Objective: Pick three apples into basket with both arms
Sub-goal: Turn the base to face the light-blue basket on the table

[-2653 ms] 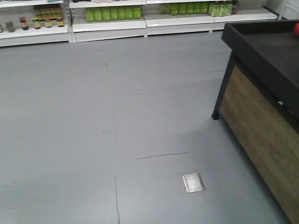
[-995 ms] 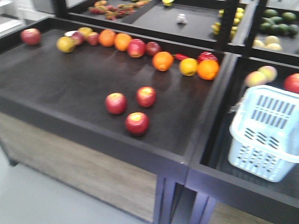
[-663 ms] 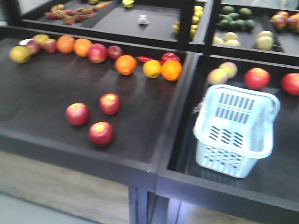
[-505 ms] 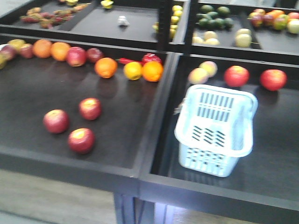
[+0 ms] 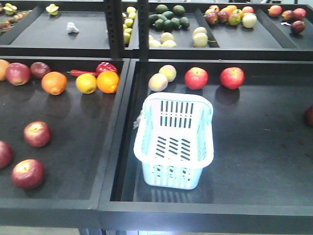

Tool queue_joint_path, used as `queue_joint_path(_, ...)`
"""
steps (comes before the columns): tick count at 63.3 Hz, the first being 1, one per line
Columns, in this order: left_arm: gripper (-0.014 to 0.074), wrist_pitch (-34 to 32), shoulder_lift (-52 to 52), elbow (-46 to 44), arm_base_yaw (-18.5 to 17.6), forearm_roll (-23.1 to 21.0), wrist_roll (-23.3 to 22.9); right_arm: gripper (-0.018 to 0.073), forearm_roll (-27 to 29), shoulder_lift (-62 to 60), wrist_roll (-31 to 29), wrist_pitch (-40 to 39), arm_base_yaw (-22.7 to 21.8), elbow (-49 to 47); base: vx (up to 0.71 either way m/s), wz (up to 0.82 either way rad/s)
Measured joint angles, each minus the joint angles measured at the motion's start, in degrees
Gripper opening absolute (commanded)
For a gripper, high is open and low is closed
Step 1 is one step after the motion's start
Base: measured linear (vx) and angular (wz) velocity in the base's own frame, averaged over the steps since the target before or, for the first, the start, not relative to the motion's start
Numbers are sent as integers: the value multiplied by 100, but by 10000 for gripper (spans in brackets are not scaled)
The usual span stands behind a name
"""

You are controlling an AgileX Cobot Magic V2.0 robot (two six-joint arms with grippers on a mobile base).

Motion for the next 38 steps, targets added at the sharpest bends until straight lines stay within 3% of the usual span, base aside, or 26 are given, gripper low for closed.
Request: queue_joint_path(38, -6, 0, 0, 0, 0, 0, 0, -9, 0, 0, 0, 0, 0, 0, 7, -7)
